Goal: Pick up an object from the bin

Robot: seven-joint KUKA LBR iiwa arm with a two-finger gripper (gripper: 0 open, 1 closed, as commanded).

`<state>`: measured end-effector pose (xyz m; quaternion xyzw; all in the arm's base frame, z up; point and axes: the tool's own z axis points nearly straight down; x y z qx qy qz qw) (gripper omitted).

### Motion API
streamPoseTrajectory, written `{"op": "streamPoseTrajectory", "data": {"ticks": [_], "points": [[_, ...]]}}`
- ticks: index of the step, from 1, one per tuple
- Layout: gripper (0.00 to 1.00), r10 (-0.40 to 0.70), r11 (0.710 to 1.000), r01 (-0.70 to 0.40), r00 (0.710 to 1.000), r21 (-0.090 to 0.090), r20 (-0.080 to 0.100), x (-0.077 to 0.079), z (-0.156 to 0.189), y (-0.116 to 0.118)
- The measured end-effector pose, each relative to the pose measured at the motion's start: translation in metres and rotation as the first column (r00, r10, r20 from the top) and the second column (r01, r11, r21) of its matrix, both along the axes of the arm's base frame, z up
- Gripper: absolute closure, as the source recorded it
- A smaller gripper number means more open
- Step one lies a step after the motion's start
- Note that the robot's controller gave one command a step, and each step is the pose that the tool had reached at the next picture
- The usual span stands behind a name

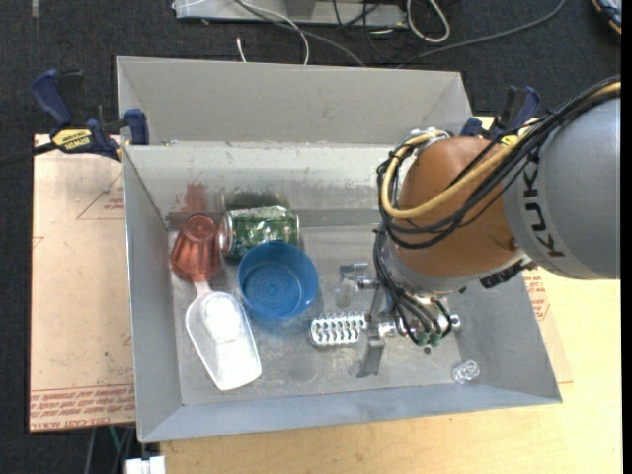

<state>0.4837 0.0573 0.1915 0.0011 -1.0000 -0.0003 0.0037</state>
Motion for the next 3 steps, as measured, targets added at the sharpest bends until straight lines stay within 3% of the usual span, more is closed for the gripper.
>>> {"op": "streamPoseTrajectory", "data": {"ticks": [1,2,3], "points": [[0.0,-0.003,1.0,0.003,1.0,0.0,0.007,0.002,0.003,0.0],[0.0,0.018,1.0,-0.018,1.0,0.001,0.013,0.039,-0.078,-0.04],[0.0,0.082,0.997,-0.082,0.996,0.003,0.019,0.06,-0.122,-0.056]]}}
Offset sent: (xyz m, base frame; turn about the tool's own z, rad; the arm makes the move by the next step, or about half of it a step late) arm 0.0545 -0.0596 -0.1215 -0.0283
